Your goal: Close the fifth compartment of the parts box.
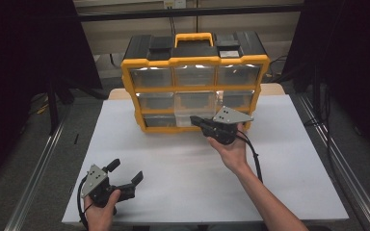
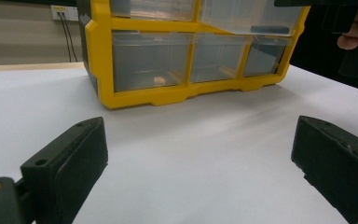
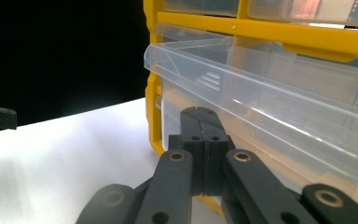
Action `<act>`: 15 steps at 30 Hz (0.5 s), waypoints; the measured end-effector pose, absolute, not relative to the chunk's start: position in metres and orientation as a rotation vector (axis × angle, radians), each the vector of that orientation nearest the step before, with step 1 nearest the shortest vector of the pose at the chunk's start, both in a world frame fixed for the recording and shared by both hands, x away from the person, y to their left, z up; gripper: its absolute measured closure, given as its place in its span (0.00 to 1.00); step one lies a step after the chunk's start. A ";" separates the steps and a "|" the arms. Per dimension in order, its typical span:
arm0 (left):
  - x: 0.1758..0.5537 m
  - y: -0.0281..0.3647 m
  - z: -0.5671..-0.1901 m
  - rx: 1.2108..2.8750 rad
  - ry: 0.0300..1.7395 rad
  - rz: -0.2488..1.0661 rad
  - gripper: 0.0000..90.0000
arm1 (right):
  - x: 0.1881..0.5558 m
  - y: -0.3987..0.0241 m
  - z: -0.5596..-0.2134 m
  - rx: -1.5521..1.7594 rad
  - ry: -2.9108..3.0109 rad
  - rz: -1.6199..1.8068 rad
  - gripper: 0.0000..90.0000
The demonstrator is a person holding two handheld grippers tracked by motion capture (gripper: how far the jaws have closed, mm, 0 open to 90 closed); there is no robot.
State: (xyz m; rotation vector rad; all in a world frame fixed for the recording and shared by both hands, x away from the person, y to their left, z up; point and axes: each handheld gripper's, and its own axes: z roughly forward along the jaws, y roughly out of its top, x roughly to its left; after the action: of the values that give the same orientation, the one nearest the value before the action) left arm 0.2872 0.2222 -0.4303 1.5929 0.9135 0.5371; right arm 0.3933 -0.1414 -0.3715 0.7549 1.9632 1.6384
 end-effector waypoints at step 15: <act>0.288 0.223 -0.430 1.580 0.917 0.538 0.04 | 0.399 -0.139 -0.368 0.746 1.966 1.636 1.00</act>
State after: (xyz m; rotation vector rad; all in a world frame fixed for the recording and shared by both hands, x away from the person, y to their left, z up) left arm 0.2877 0.2229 -0.4300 1.5802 0.9169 0.5377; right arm 0.3992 -0.1388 -0.3683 0.7463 1.9660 1.6358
